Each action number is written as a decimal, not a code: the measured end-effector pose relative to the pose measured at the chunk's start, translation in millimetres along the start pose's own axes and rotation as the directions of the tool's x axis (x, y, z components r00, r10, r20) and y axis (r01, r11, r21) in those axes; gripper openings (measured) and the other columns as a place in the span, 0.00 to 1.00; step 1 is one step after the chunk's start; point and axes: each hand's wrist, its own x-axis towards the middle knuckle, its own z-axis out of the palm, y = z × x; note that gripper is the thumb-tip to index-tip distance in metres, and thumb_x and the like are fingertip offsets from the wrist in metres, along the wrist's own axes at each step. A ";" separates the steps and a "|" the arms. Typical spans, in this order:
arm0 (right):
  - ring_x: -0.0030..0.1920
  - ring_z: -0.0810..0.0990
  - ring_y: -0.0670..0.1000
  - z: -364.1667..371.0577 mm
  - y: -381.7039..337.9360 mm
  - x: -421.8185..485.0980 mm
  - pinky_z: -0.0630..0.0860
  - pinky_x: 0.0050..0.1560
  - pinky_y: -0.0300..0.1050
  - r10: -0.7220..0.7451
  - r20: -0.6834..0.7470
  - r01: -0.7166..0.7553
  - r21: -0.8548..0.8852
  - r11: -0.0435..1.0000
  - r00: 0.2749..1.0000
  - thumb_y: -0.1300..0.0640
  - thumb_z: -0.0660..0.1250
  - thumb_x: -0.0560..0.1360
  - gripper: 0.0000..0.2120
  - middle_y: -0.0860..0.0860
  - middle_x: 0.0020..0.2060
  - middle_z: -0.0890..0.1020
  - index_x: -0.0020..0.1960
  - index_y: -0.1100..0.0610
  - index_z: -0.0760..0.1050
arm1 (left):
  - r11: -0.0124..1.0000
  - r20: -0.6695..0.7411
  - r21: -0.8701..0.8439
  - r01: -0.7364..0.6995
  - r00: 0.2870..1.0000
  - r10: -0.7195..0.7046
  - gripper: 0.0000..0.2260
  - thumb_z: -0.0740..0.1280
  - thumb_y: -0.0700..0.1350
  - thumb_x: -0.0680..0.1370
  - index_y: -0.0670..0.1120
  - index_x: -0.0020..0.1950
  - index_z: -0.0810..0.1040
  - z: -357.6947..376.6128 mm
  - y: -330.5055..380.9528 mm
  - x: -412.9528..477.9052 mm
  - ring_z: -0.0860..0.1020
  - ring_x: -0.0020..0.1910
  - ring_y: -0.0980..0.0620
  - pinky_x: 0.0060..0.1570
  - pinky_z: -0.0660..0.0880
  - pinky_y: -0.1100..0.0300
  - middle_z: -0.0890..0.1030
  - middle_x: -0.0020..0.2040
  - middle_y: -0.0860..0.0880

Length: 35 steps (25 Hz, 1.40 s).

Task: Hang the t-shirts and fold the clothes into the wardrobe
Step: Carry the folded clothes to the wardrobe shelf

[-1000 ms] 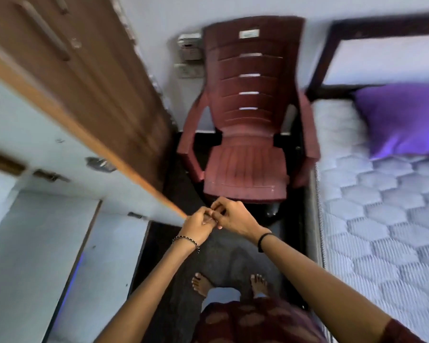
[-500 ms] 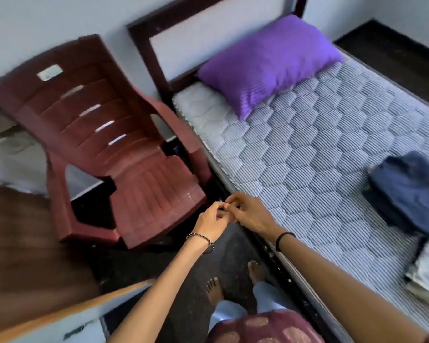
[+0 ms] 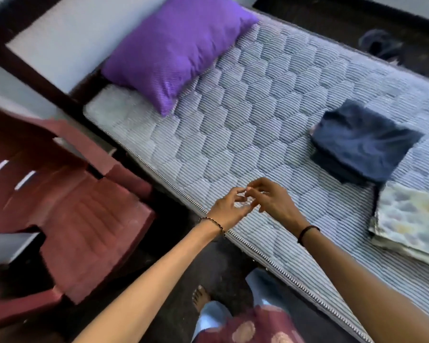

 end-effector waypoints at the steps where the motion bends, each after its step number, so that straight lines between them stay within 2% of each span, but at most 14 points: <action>1: 0.44 0.86 0.51 -19.5 13.5 6.5 0.80 0.38 0.43 0.015 -0.032 -0.015 0.010 1.000 0.999 0.51 0.69 0.80 0.08 0.50 0.49 0.86 0.57 0.54 0.79 | 1.000 0.031 -0.003 -0.015 0.999 0.015 0.22 0.70 0.52 0.77 0.53 0.70 0.70 16.6 11.5 15.9 0.82 0.55 0.51 0.51 0.78 0.59 0.79 0.64 0.51; 3: 0.44 0.86 0.50 -49.0 33.2 18.5 0.80 0.38 0.43 0.038 -0.077 -0.036 0.025 0.999 0.996 0.51 0.69 0.81 0.08 0.50 0.48 0.86 0.56 0.54 0.79 | 1.000 0.076 -0.007 -0.028 0.997 0.028 0.21 0.69 0.50 0.78 0.51 0.69 0.70 41.1 28.6 43.9 0.82 0.52 0.51 0.43 0.74 0.65 0.78 0.64 0.50; 4: 0.43 0.86 0.50 -68.4 45.4 26.9 0.79 0.37 0.43 0.053 -0.104 -0.050 0.036 0.998 0.993 0.52 0.69 0.80 0.07 0.50 0.47 0.86 0.55 0.54 0.79 | 0.999 0.100 -0.001 -0.035 0.994 0.035 0.20 0.69 0.50 0.78 0.51 0.69 0.70 57.5 39.8 62.7 0.82 0.52 0.51 0.42 0.74 0.65 0.78 0.64 0.50; 7: 0.41 0.85 0.51 -120.2 77.2 53.4 0.78 0.36 0.44 0.097 -0.194 -0.082 0.087 0.993 0.976 0.55 0.69 0.80 0.05 0.52 0.46 0.87 0.53 0.55 0.80 | 0.997 0.157 0.051 -0.060 0.986 0.051 0.19 0.69 0.53 0.78 0.52 0.67 0.72 102.8 66.1 117.4 0.82 0.54 0.51 0.46 0.76 0.61 0.79 0.62 0.49; 9: 0.39 0.84 0.48 -147.9 92.3 68.6 0.79 0.36 0.43 0.132 -0.272 -0.103 0.121 0.987 0.953 0.56 0.69 0.80 0.06 0.52 0.45 0.87 0.53 0.57 0.80 | 0.996 0.168 0.066 -0.057 0.985 0.046 0.17 0.70 0.54 0.77 0.52 0.64 0.73 124.4 81.9 150.6 0.82 0.54 0.50 0.47 0.76 0.60 0.80 0.60 0.49; 11: 0.36 0.84 0.45 -175.8 104.9 81.4 0.79 0.35 0.41 0.147 -0.336 -0.105 0.139 0.985 0.930 0.57 0.69 0.79 0.06 0.51 0.43 0.86 0.53 0.59 0.80 | 0.995 0.178 0.082 -0.048 0.984 0.033 0.19 0.70 0.51 0.77 0.49 0.66 0.73 143.0 95.5 184.0 0.82 0.54 0.49 0.49 0.78 0.57 0.81 0.59 0.48; 14: 0.37 0.86 0.48 -215.1 123.5 97.7 0.79 0.36 0.42 0.178 -0.402 -0.107 0.192 0.976 0.898 0.54 0.68 0.81 0.09 0.52 0.45 0.86 0.53 0.59 0.80 | 0.993 0.162 0.116 -0.020 0.987 0.001 0.20 0.69 0.47 0.78 0.47 0.68 0.72 163.1 106.8 232.2 0.81 0.55 0.47 0.55 0.78 0.54 0.80 0.60 0.46; 16: 0.37 0.85 0.47 -236.2 134.0 106.9 0.78 0.36 0.42 0.242 -0.481 -0.142 0.235 0.961 0.842 0.48 0.67 0.82 0.12 0.50 0.45 0.86 0.53 0.58 0.80 | 0.991 0.128 0.130 0.010 0.991 -0.026 0.18 0.68 0.48 0.78 0.47 0.67 0.72 167.4 110.0 256.5 0.82 0.54 0.47 0.52 0.78 0.55 0.81 0.59 0.46; 20: 0.36 0.85 0.46 -274.6 159.0 130.0 0.76 0.32 0.40 0.343 -0.655 -0.126 0.356 0.926 0.673 0.43 0.68 0.80 0.13 0.50 0.42 0.87 0.46 0.51 0.79 | 0.987 -0.010 0.159 0.038 0.999 -0.037 0.15 0.68 0.55 0.77 0.50 0.59 0.72 169.7 118.7 302.2 0.80 0.53 0.46 0.56 0.78 0.49 0.80 0.54 0.49; 23: 0.33 0.83 0.45 -294.6 177.1 145.6 0.73 0.27 0.36 0.390 -0.697 -0.082 0.432 0.898 0.602 0.45 0.68 0.80 0.11 0.51 0.42 0.86 0.44 0.51 0.77 | 0.973 -0.118 0.230 0.016 0.993 0.011 0.21 0.68 0.58 0.77 0.46 0.62 0.71 169.1 130.9 333.1 0.77 0.53 0.47 0.53 0.74 0.55 0.77 0.56 0.48; 27: 0.30 0.83 0.45 -306.5 188.6 160.4 0.70 0.23 0.34 0.422 -0.713 -0.036 0.489 0.872 0.560 0.49 0.69 0.81 0.09 0.51 0.41 0.85 0.44 0.51 0.76 | 0.932 -0.233 0.361 0.019 0.970 0.071 0.33 0.70 0.63 0.73 0.41 0.66 0.68 170.0 142.7 370.5 0.71 0.65 0.42 0.65 0.69 0.49 0.71 0.65 0.41; 29: 0.30 0.83 0.45 -308.8 189.6 162.6 0.72 0.25 0.35 0.418 -0.761 -0.016 0.474 0.880 0.497 0.49 0.70 0.80 0.09 0.49 0.39 0.85 0.44 0.51 0.76 | 0.916 -0.222 0.402 0.006 0.971 0.091 0.38 0.70 0.66 0.71 0.40 0.69 0.66 172.5 149.9 383.1 0.68 0.68 0.42 0.68 0.66 0.49 0.69 0.68 0.41; 32: 0.29 0.82 0.42 -314.7 192.9 165.1 0.76 0.32 0.37 0.382 -0.857 0.002 0.408 0.913 0.345 0.49 0.73 0.77 0.09 0.47 0.34 0.84 0.41 0.49 0.76 | 0.895 -0.140 0.443 -0.044 0.983 0.118 0.43 0.70 0.67 0.70 0.39 0.72 0.64 182.6 165.9 401.8 0.65 0.71 0.43 0.71 0.64 0.51 0.68 0.70 0.42; 35: 0.26 0.79 0.41 -320.4 201.0 169.5 0.75 0.32 0.37 0.423 -0.886 0.101 0.446 0.890 0.189 0.51 0.77 0.74 0.11 0.45 0.31 0.81 0.41 0.51 0.76 | 0.880 -0.061 0.467 -0.082 0.990 0.125 0.47 0.71 0.70 0.68 0.41 0.75 0.62 193.4 176.4 421.3 0.64 0.72 0.44 0.72 0.63 0.50 0.66 0.72 0.42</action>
